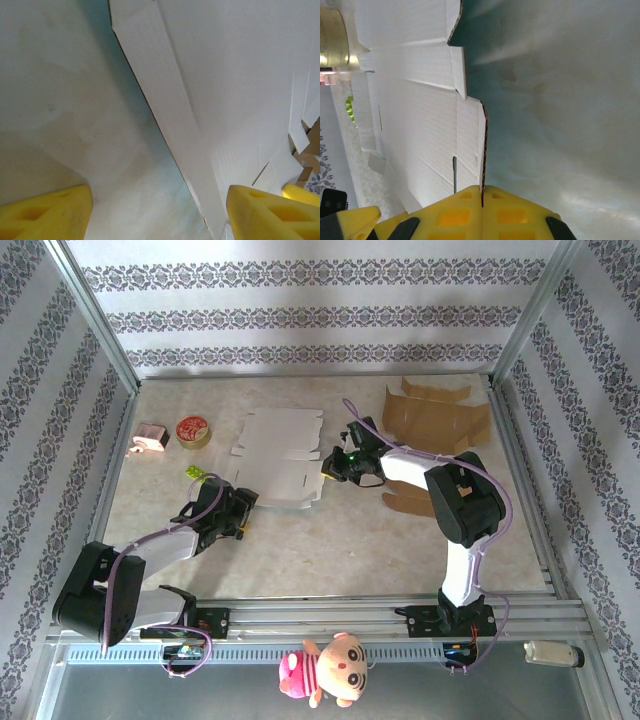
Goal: Fold the paper box
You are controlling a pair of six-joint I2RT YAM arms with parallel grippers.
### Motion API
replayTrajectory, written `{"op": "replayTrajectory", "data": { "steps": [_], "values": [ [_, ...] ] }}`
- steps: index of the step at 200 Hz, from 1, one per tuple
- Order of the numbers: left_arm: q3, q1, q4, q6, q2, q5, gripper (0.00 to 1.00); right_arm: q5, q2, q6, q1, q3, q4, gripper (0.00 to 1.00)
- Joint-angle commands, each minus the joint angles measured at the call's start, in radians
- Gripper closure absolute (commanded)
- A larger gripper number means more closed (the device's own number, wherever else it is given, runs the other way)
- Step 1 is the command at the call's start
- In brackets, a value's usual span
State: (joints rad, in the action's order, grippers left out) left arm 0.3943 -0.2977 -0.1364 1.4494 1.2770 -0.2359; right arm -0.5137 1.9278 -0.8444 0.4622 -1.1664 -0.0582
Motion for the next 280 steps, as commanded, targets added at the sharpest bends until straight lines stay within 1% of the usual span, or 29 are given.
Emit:
{"op": "replayTrajectory", "data": {
  "steps": [1,21,40,92,118,146,155,170,180,194,203,207,211,224,232,244,247,257,267,274,280],
  "values": [
    [-0.017,0.011,-0.119,0.027,0.038,0.016,0.34,0.012,-0.061,-0.059,0.028,0.026,0.052,0.99],
    [-0.023,0.012,-0.191,0.039,0.048,0.02,0.42,0.023,-0.091,-0.1,0.041,0.072,0.077,0.99],
    [-0.038,0.011,-0.254,0.064,0.059,0.023,0.46,0.028,-0.123,-0.143,0.055,0.115,0.118,0.99],
    [-0.066,0.012,-0.353,0.122,0.069,0.018,0.63,0.091,-0.179,-0.212,0.107,0.193,0.151,0.98],
    [-0.077,0.014,-0.357,0.141,0.037,0.019,0.74,0.128,-0.201,-0.237,0.123,0.239,0.167,0.98],
    [-0.057,0.013,-0.264,0.115,-0.035,0.03,0.86,0.156,-0.224,-0.258,0.165,0.283,0.169,0.95],
    [-0.047,0.013,-0.229,0.102,-0.06,0.034,0.89,0.172,-0.238,-0.268,0.18,0.303,0.167,0.92],
    [-0.023,0.014,-0.156,0.062,-0.101,0.04,0.96,0.182,-0.27,-0.273,0.199,0.328,0.168,0.84],
    [-0.001,0.018,-0.1,0.019,-0.124,0.038,1.0,0.178,-0.301,-0.26,0.204,0.334,0.136,0.72],
    [0.049,0.032,-0.011,-0.086,-0.152,0.022,1.0,0.199,-0.379,-0.211,0.207,0.342,0.067,0.57],
    [0.093,0.048,0.062,-0.169,-0.162,-0.001,1.0,0.244,-0.452,-0.15,0.203,0.343,-0.001,0.49],
    [0.115,0.057,0.089,-0.211,-0.165,-0.016,1.0,0.265,-0.487,-0.115,0.2,0.339,-0.036,0.44],
    [0.137,0.068,0.114,-0.259,-0.166,-0.035,1.0,0.302,-0.525,-0.09,0.2,0.336,-0.072,0.4],
    [0.247,0.097,0.226,-0.437,-0.163,-0.105,1.0,0.413,-0.647,0.069,0.188,0.313,-0.174,0.3],
    [0.321,0.104,0.293,-0.571,-0.156,-0.154,1.0,0.462,-0.722,0.215,0.185,0.305,-0.191,0.26],
    [0.433,0.104,0.406,-0.757,-0.143,-0.214,1.0,0.531,-0.82,0.445,0.184,0.31,-0.155,0.2],
    [0.462,0.104,0.436,-0.805,-0.138,-0.225,1.0,0.533,-0.841,0.51,0.182,0.312,-0.14,0.19],
    [0.553,0.103,0.524,-0.955,-0.119,-0.291,1.0,0.511,-0.891,0.74,0.178,0.317,-0.074,0.11],
    [0.639,0.1,0.627,-1.08,-0.1,-0.31,1.0,0.471,-0.909,0.971,0.171,0.31,-0.032,0.05],
    [0.696,0.096,0.687,-1.171,-0.086,-0.335,1.0,0.441,-0.899,1.116,0.16,0.284,-0.038,0.05],
    [0.741,0.088,0.738,-1.244,-0.075,-0.342,1.0,0.387,-0.875,1.218,0.141,0.248,-0.066,0.05]
  ]
}}
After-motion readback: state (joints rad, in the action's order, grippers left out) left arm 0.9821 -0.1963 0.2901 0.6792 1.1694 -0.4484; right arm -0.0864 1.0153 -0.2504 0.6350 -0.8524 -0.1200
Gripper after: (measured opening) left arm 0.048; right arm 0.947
